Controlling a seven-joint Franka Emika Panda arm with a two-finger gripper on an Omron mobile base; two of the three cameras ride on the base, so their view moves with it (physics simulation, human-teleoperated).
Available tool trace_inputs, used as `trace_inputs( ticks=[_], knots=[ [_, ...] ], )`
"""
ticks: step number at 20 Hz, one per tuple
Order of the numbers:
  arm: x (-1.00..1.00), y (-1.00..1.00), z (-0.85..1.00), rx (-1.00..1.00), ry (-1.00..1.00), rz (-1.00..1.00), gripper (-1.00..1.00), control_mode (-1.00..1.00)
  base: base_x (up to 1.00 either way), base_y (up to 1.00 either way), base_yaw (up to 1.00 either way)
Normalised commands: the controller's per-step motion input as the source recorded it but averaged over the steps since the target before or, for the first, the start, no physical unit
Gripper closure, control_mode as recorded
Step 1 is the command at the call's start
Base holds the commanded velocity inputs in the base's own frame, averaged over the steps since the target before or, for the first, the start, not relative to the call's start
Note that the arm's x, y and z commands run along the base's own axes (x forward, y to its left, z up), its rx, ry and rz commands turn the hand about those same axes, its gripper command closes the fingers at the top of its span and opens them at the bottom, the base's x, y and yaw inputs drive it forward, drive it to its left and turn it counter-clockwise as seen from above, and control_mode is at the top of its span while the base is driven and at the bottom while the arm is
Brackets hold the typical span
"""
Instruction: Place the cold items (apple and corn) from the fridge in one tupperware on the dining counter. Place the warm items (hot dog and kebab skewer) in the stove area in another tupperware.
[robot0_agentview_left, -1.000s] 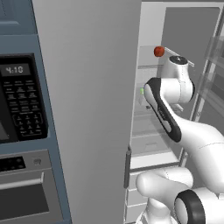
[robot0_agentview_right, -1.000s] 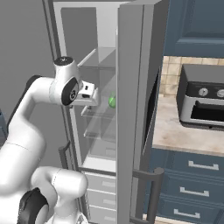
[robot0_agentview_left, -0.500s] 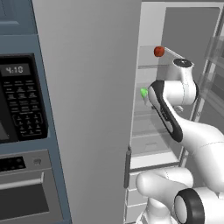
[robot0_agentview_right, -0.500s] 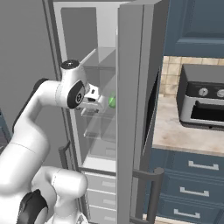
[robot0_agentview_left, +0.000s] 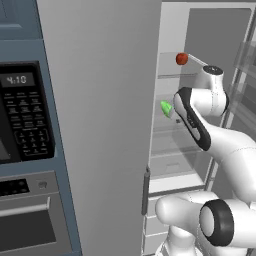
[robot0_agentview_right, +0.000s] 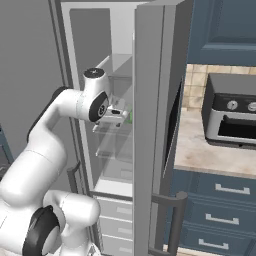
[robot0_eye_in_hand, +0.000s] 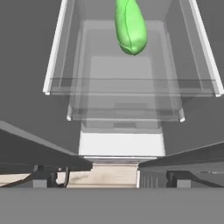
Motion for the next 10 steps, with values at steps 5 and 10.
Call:
trace_inputs(
  ticks=[5,10],
  knots=[
    [0.2,0.0,-0.02,-0.02,0.0,0.0,-1.0,-1.0,0.0,0.0,0.0],
    [0.19,0.0,-0.03,-0.08,0.0,-0.01,-1.0,-1.0,0.0,0.0,0.0]
  ],
)
